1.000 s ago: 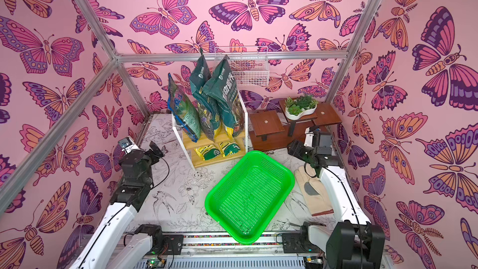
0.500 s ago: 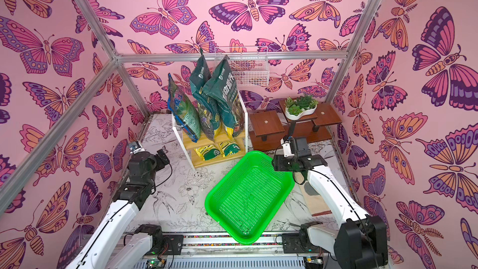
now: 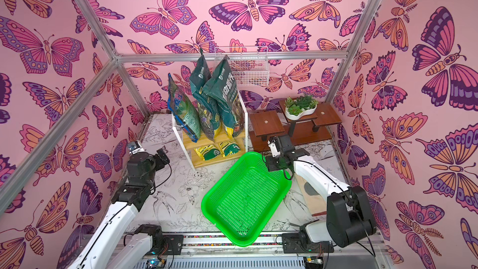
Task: Take down the fertilizer bag from the shelf
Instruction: Adjust the storage box at the center of the board.
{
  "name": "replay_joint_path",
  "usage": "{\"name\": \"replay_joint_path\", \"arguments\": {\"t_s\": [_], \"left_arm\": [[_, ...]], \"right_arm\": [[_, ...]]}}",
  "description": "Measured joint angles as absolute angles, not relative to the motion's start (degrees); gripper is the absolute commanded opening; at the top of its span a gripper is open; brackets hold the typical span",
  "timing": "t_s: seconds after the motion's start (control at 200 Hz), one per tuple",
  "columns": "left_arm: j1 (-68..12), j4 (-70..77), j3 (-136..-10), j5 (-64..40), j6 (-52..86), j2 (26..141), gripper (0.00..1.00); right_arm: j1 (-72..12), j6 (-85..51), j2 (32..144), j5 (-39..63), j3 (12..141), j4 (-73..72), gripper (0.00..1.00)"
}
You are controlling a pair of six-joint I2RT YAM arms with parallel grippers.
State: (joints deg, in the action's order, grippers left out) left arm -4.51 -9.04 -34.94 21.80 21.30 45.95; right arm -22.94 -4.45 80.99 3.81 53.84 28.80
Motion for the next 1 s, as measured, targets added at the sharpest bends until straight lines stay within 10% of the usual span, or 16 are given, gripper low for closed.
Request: {"name": "replay_joint_path", "arguments": {"t_s": [1.001], "left_arm": [[-4.5, -9.0, -34.9, 21.9, 21.8, 42.8, 1.00]], "right_arm": [[-25.9, -9.9, 75.5, -24.1, 49.8, 34.5, 0.35]]}}
